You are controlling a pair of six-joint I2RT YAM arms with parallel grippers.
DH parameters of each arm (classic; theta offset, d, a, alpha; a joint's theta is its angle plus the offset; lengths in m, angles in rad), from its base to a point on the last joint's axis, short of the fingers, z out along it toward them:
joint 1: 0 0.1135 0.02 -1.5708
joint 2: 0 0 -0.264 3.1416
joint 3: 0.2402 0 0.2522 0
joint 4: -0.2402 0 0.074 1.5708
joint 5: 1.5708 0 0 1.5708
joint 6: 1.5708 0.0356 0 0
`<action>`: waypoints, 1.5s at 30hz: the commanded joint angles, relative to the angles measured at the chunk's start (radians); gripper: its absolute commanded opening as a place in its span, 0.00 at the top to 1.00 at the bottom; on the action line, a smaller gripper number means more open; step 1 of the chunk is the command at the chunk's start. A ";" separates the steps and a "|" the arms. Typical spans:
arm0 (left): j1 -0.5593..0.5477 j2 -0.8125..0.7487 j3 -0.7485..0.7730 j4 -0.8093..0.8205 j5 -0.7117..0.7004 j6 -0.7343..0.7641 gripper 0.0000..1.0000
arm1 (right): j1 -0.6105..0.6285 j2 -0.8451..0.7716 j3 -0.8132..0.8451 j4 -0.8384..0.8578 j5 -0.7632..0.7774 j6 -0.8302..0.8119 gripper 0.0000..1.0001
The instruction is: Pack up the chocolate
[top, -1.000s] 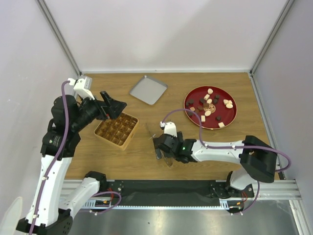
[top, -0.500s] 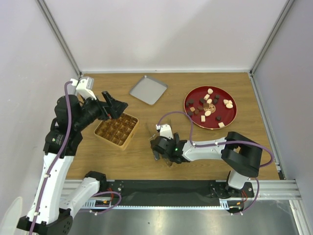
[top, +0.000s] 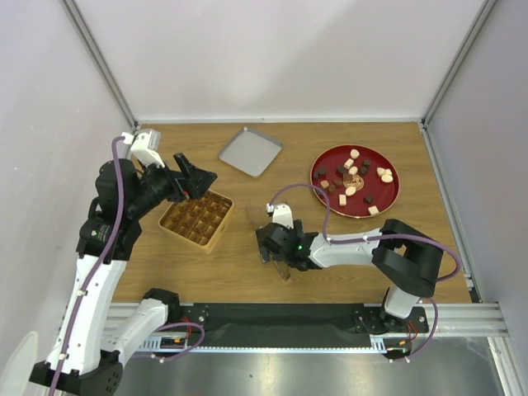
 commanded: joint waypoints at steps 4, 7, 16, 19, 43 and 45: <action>0.007 0.002 0.002 0.039 0.023 -0.024 0.00 | -0.004 -0.009 -0.006 -0.012 0.016 -0.001 0.16; 0.007 0.002 0.011 0.033 0.018 -0.015 0.00 | -0.012 -0.092 0.043 -0.104 -0.025 -0.054 0.21; 0.007 -0.010 -0.012 0.037 0.027 0.013 0.00 | -0.105 -0.327 0.285 -0.435 -0.171 -0.228 0.29; 0.008 -0.008 -0.014 0.039 0.033 0.011 0.00 | -0.145 -0.390 0.350 -0.517 -0.188 -0.252 0.31; 0.007 0.018 -0.038 0.056 0.075 0.023 0.00 | -0.819 -0.281 0.480 -0.715 -0.354 -0.434 0.50; 0.007 0.018 -0.038 0.053 0.075 0.028 0.00 | -0.820 -0.249 0.490 -0.698 -0.343 -0.441 0.51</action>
